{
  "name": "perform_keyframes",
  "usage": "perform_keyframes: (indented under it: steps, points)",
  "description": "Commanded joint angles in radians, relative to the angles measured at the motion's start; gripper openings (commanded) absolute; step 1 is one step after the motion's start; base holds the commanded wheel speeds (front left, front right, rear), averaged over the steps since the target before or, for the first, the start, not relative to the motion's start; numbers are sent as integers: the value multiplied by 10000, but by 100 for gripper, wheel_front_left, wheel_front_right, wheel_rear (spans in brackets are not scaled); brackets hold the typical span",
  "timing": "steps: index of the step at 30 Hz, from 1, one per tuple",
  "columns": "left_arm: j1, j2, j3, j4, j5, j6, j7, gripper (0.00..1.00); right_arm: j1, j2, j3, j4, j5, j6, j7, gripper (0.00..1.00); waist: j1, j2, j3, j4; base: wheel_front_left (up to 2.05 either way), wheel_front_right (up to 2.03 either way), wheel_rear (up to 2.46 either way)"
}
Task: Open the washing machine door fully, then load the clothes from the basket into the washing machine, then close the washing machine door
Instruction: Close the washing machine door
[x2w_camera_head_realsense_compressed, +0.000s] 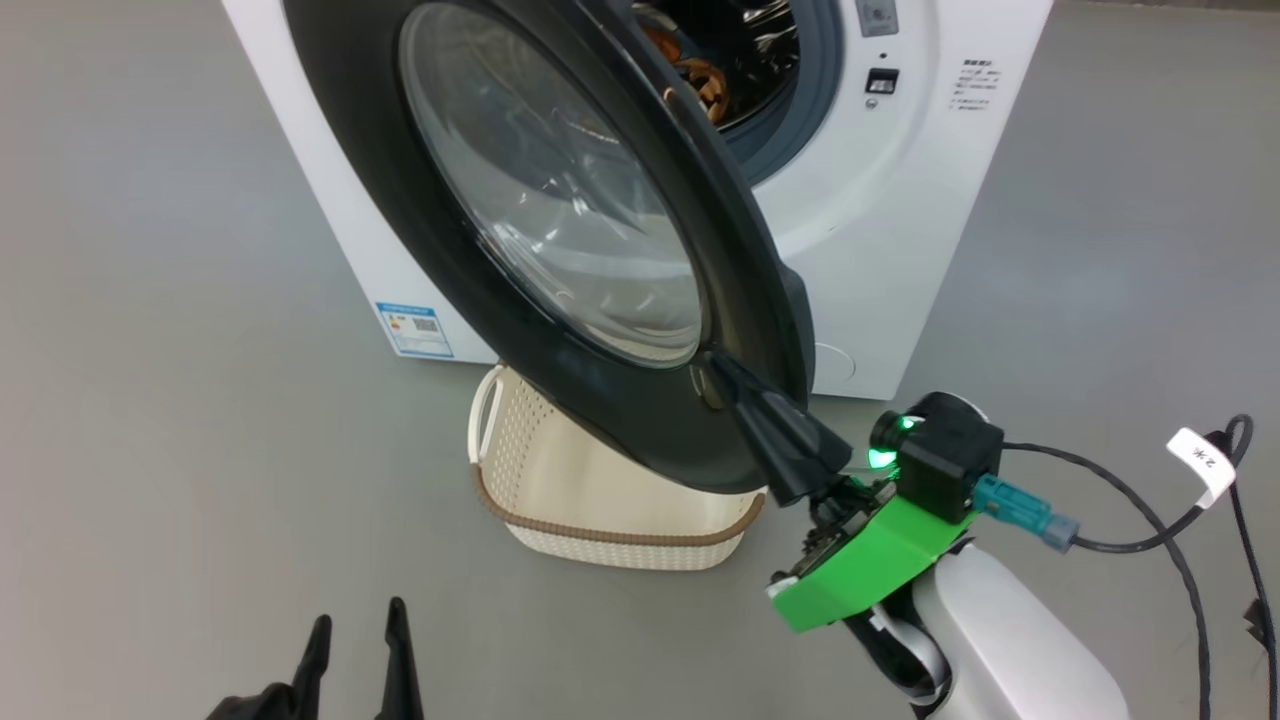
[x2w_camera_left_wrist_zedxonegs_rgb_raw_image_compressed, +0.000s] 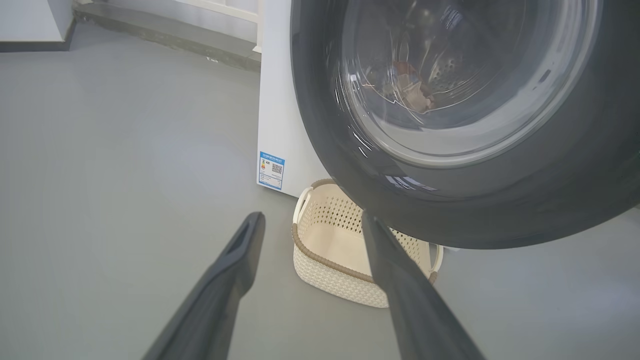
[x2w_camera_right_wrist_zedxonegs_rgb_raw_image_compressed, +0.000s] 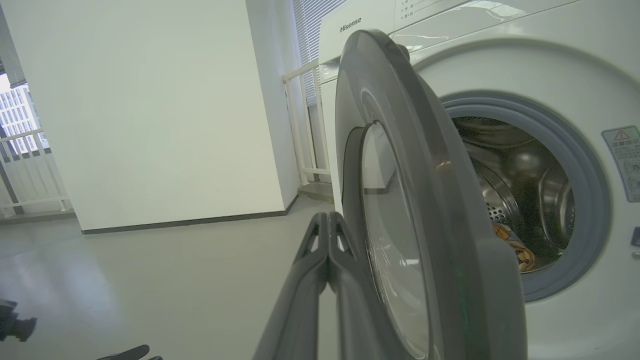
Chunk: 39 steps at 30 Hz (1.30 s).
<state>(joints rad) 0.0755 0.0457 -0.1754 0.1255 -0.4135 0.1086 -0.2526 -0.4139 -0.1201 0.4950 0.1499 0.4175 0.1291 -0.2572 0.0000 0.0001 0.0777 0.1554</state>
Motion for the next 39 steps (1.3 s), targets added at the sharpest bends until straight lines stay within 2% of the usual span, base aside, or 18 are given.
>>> perform_keyframes:
  steps: [1, 16, 26, 39]
  points:
    - [-413, 45, 188, -267, -17, 66, -91, 100, -136, 200, -20, -60, 66, 16, -46, 0, 0, -1, 142, 132, 0, 0, 0]
    - [-617, 45, -95, -286, -269, 214, -91, 100, -324, -131, -1033, 579, -1, 16, -46, 0, 0, -1, 581, 589, 0, 0, 0]
    - [-643, 45, -108, -340, -368, 261, -91, 100, -434, -326, -1331, 636, -55, 16, -46, 0, 0, -1, 728, 693, 0, 0, 0]
    - [-898, 45, -297, -536, -514, 362, -91, 100, -1001, -826, -1737, 614, -119, 16, -46, 0, 0, -1, 1430, 778, 0, 0, 0]
